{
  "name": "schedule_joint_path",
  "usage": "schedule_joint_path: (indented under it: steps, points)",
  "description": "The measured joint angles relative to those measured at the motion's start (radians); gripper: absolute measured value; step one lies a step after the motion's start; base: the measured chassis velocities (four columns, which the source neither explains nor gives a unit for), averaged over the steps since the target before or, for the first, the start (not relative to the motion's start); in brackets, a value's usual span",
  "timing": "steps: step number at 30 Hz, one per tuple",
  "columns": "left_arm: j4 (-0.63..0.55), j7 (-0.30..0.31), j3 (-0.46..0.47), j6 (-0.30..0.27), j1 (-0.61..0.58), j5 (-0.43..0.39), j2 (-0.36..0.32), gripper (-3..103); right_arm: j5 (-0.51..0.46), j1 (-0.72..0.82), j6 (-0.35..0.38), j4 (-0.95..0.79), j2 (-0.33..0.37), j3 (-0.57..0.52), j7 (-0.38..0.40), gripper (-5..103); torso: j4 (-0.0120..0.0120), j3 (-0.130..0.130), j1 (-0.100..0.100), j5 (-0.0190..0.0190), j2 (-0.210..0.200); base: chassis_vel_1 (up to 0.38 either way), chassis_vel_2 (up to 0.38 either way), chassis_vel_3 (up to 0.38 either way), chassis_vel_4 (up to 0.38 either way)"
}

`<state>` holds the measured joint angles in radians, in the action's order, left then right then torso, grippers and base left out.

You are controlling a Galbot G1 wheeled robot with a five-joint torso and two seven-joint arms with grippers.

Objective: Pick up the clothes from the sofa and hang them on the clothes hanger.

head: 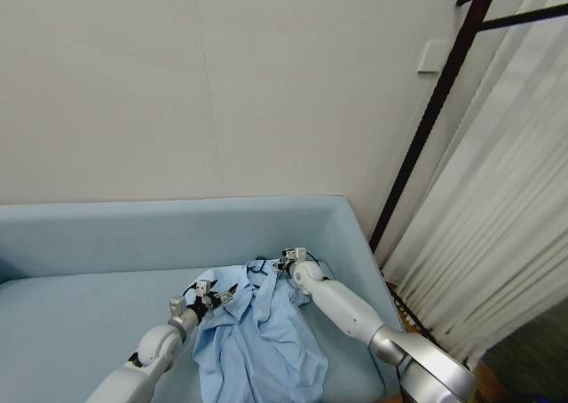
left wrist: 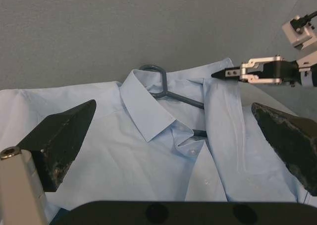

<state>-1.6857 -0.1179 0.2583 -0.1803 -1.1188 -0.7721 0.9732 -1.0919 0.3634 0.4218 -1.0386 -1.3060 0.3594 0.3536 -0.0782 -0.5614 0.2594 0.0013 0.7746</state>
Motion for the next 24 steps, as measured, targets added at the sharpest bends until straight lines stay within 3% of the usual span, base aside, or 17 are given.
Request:
schedule_joint_path:
  steps: [5, 7, 11, 13, 17, 24]
  points:
    - [-0.004, 0.000, 0.003, 0.000, -0.004, 0.003, 0.003, 100, 0.012, 0.017, -0.003, -0.005, -0.008, 0.000, -0.006, 50, 0.0003, 0.000, 0.000, 0.0001, 0.000, 0.000, 0.000, 0.000, 0.000]
    - [-0.005, 0.000, 0.003, 0.000, -0.004, 0.003, 0.004, 100, 0.015, 0.020, -0.004, -0.007, -0.010, 0.000, -0.007, 50, 0.0003, 0.000, 0.000, 0.0001, 0.000, 0.000, 0.000, 0.000, 0.000]
    - [-0.006, 0.001, 0.004, 0.001, -0.005, 0.007, 0.011, 100, 0.041, 0.034, -0.019, -0.018, -0.016, 0.006, -0.009, 28, 0.0004, 0.000, 0.000, 0.0001, 0.000, 0.000, 0.000, 0.000, 0.000]
    - [-0.006, 0.001, 0.004, 0.001, -0.005, 0.008, 0.012, 100, 0.045, 0.037, -0.022, -0.023, -0.015, 0.008, -0.011, 28, 0.0002, 0.000, 0.000, 0.0001, 0.000, 0.000, 0.000, 0.000, 0.000]
    - [0.002, 0.001, 0.004, 0.005, -0.002, 0.015, 0.019, 100, 0.058, 0.041, -0.026, -0.042, -0.015, 0.013, -0.015, 7, 0.0002, 0.000, 0.000, 0.0000, 0.000, 0.000, 0.000, 0.000, 0.000]
    - [0.008, 0.001, 0.008, 0.009, 0.000, 0.018, 0.027, 100, 0.073, 0.037, -0.030, -0.060, -0.041, 0.022, -0.024, 2, 0.0003, 0.000, 0.000, 0.0000, 0.000, 0.000, 0.000, 0.000, 0.000]
